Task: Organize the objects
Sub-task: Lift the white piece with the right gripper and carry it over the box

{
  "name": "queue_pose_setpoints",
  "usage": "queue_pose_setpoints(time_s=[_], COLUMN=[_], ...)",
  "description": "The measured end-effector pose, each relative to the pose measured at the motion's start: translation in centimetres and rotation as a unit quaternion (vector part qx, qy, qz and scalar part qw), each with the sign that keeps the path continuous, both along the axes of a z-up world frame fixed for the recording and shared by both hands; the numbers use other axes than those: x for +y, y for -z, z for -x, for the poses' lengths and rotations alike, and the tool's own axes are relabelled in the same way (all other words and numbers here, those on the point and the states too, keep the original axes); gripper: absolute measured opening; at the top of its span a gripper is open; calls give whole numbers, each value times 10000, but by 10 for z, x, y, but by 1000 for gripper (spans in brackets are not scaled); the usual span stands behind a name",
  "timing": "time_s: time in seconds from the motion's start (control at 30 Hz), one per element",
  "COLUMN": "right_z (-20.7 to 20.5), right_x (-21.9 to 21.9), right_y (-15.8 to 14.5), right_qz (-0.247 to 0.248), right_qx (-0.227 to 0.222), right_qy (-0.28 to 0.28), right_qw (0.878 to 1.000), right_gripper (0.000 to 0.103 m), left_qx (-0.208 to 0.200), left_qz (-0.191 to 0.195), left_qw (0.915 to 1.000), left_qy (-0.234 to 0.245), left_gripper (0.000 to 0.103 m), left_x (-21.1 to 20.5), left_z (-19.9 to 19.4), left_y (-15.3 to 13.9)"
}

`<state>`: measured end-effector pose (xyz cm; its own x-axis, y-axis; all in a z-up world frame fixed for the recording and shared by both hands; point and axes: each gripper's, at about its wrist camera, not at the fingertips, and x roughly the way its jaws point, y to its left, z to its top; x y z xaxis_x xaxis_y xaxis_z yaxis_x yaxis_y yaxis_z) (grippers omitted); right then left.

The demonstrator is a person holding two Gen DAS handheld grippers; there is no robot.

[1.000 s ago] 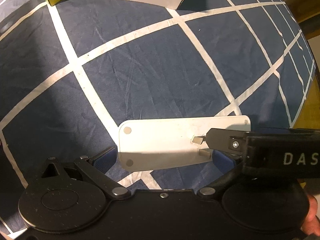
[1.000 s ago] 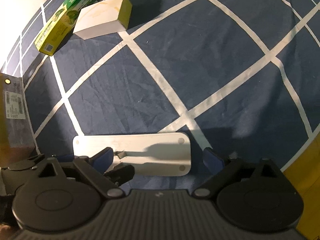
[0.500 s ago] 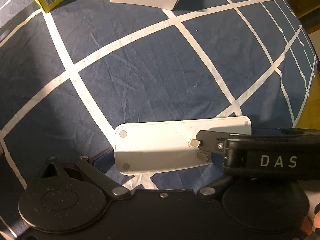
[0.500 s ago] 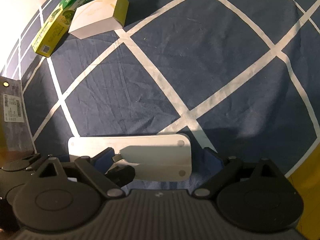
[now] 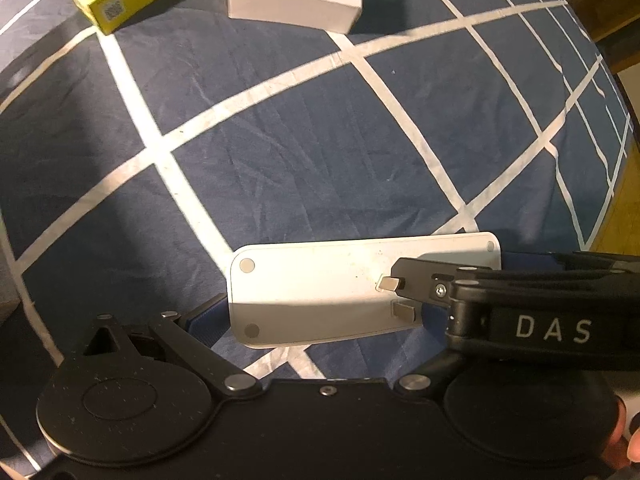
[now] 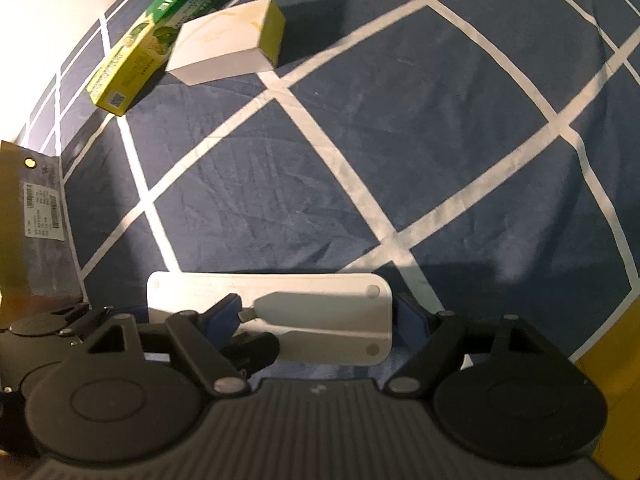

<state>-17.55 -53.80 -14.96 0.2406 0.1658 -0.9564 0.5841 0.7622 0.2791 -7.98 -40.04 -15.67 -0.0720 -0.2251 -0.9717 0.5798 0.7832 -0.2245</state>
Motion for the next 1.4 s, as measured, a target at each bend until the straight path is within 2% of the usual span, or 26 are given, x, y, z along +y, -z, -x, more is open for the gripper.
queue_pose_setpoints(time_s=[0.23,0.43,0.93,1.13,1.4], right_z=[-17,-48,-134,-162,-197], right_x=[22,54,176,235,312], right_y=[-24,-53,-123,-133,-126], right_qz=[69,123,289,272,145], right_qx=[-166,-406,-1059,-1188,-1163], right_qy=[-292,-704,-1739,-2092,-2580], right_qw=[9994,9966,9786,9702,9590], right_gripper=[81,81,81,81,81], left_qx=[-173,-418,-1081,-1200,-1148], left_qz=[51,89,216,190,61], left_qw=[9994,9965,9777,9696,9585], left_qy=[-311,-714,-1787,-2125,-2610], left_gripper=[100,100,100,100,100], left_x=[25,59,191,250,326], left_z=[-9,-27,-77,-92,-109], left_y=[-23,-52,-125,-136,-129])
